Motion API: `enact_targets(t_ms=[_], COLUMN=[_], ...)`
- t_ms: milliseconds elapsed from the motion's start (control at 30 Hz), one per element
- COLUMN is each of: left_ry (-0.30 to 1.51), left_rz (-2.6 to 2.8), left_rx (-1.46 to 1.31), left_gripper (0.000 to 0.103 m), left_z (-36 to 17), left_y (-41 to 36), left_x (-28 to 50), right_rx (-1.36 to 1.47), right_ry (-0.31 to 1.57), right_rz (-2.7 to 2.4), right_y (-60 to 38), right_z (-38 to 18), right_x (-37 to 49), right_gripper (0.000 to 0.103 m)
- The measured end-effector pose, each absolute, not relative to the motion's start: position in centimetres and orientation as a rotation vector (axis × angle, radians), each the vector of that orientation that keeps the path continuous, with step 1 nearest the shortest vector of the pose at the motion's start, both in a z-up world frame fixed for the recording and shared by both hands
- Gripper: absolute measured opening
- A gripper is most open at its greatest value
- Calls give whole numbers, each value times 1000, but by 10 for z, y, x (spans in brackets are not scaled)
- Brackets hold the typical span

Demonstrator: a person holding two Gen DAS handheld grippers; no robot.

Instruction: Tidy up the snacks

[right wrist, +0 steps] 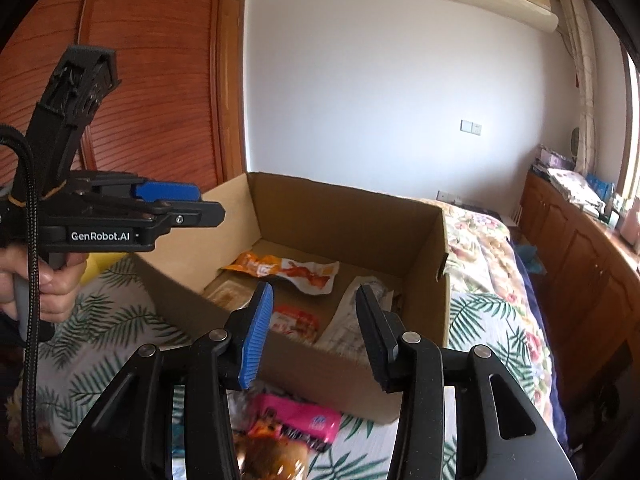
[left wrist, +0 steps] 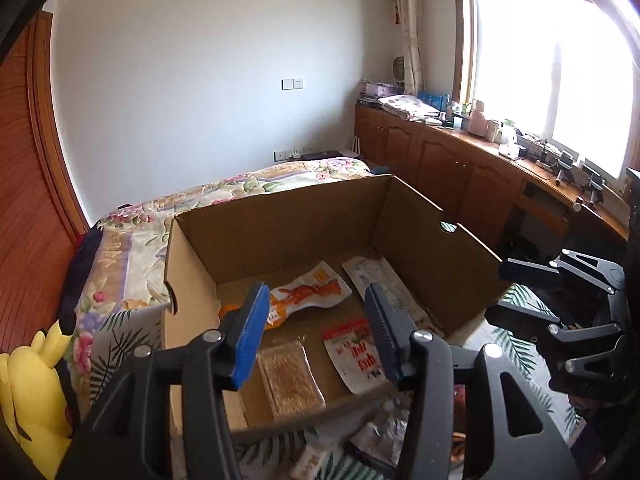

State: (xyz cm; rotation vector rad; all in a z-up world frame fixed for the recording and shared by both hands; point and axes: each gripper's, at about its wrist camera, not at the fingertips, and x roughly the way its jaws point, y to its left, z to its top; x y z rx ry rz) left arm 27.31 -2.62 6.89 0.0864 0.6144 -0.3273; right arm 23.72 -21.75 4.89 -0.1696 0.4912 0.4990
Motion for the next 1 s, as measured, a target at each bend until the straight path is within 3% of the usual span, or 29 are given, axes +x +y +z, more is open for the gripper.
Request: enact_targets(t_ms=[467,1000], left_ry=[616,690], left_rz=[-312,-318], left_rx=[96,70], left_gripper=[50,51], left_z=[66,10], left_y=[-21,-28], left_x=[218,161], right_rx=[-160,-150], right_ry=[500,628], right_rz=[496,514], right_y=[-227,-232], right_z=[44,-9], right_x=[189,169], right_gripper=[44,44])
